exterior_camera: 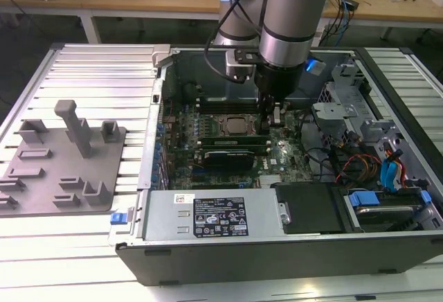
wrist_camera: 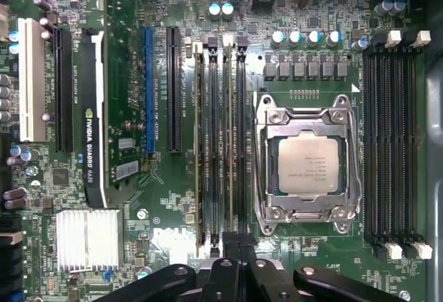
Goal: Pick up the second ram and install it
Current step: 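Press down the second ram until it locks into place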
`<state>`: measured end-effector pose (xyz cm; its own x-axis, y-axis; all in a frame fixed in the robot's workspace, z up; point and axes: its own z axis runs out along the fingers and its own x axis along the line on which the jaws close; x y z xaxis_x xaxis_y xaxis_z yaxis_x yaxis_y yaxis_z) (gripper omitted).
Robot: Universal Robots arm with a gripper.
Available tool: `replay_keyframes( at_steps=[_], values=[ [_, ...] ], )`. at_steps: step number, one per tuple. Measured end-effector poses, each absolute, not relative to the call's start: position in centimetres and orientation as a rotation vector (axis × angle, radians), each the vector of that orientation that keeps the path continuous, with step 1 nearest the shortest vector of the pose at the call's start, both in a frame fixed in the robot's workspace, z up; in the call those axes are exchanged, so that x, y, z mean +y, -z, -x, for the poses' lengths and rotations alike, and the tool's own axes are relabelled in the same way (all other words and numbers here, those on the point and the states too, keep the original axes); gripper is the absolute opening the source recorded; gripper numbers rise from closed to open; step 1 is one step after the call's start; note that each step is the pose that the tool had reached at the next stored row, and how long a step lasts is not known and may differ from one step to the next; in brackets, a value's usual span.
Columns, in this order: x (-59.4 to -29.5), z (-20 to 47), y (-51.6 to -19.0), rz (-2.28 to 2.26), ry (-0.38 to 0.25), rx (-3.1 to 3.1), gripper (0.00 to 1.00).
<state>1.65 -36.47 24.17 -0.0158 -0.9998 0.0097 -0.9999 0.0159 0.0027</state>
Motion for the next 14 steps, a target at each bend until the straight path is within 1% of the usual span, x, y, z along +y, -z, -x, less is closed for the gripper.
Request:
replay_keyframes(
  at_steps=[14],
  values=[
    [-36.54,-1.71,-23.1,-2.198,-0.009,-2.233,0.08]
  ],
)
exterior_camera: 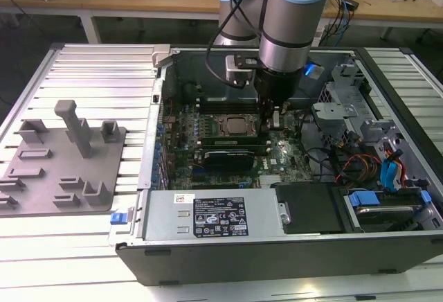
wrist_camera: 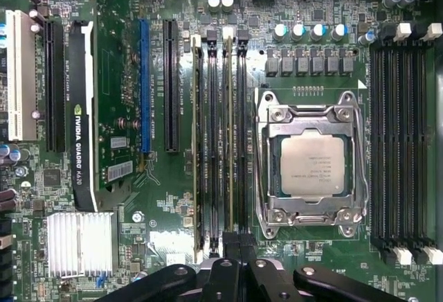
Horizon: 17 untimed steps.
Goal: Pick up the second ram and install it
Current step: 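Press down the second ram until it locks into place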
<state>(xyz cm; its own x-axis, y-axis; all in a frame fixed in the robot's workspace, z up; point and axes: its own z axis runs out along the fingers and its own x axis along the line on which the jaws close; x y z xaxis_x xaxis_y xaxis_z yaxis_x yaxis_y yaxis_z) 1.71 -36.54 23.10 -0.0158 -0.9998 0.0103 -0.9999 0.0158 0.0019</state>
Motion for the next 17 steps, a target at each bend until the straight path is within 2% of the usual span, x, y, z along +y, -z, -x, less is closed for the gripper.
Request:
replay_keyframes(
  at_steps=[7,10,17],
  values=[
    [-36.5,-1.7,-22.9,-2.198,-0.009,-2.233,0.08],
    [-36.5,-1.7,-25.3,-2.198,-0.009,-2.233,0.08],
    [-36.5,0.9,-25.3,-2.199,-0.01,-2.234,0.08]
  ],
)
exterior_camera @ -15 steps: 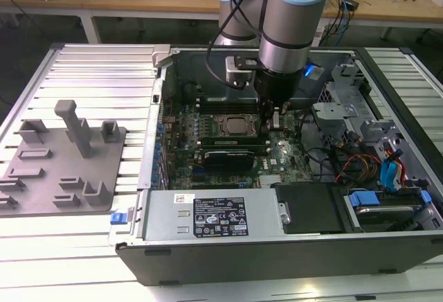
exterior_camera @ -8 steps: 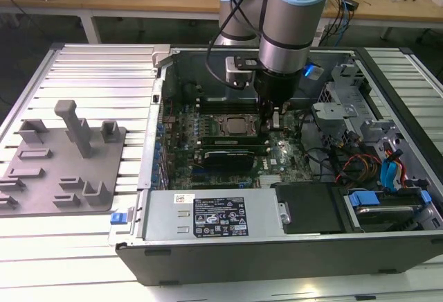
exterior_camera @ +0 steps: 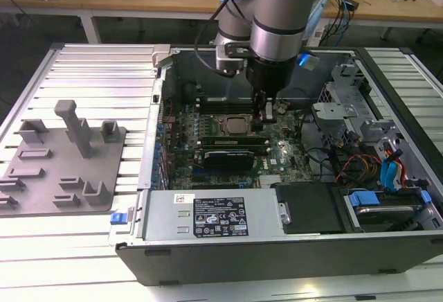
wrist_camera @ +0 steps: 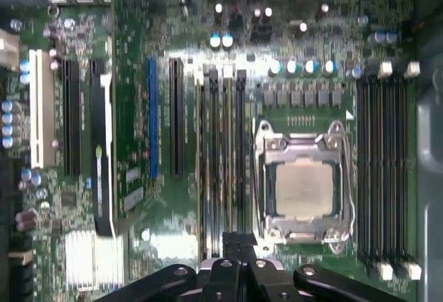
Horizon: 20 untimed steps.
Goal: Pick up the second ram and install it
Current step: 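Press down the second ram until it locks into place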
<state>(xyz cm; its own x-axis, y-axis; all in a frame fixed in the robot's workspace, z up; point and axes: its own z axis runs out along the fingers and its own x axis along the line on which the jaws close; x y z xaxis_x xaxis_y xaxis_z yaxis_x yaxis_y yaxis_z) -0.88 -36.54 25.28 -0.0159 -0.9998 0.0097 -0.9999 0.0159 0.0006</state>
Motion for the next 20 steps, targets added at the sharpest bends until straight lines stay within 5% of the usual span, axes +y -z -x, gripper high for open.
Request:
replay_keyframes(
  at_steps=[20],
  values=[
    [-36.7,6.6,-24.9,-2.199,-0.012,-2.234,0.08]
  ],
)
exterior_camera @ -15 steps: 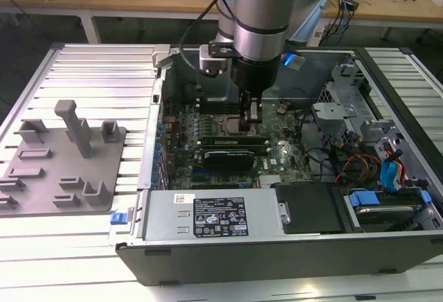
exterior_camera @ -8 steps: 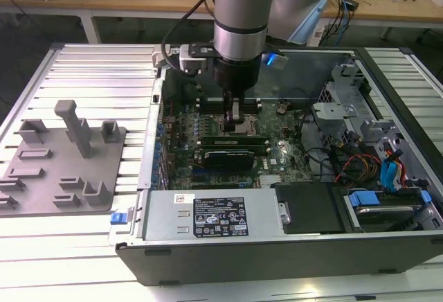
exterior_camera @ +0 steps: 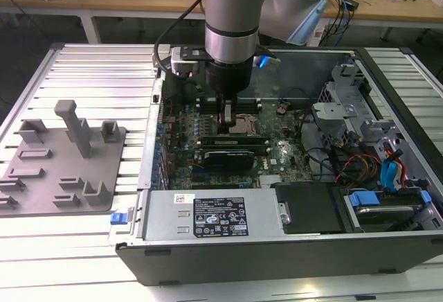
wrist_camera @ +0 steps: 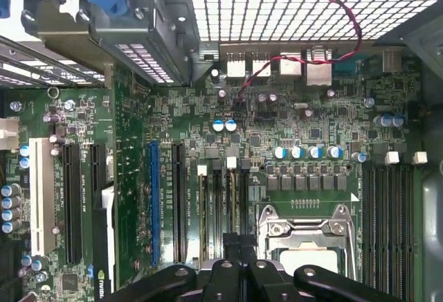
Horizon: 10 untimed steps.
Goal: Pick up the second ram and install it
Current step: 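Press down the second ram until it locks into place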
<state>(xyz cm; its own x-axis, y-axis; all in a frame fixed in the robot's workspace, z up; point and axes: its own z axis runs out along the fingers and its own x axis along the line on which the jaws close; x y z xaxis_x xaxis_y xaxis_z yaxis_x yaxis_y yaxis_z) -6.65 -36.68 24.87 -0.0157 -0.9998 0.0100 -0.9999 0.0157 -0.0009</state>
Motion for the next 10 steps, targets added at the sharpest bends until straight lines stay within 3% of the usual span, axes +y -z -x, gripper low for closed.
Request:
replay_keyframes(
  at_steps=[10],
  values=[
    [-36.5,6.8,-23.7,-2.199,-0.012,-2.235,0.08]
  ],
)
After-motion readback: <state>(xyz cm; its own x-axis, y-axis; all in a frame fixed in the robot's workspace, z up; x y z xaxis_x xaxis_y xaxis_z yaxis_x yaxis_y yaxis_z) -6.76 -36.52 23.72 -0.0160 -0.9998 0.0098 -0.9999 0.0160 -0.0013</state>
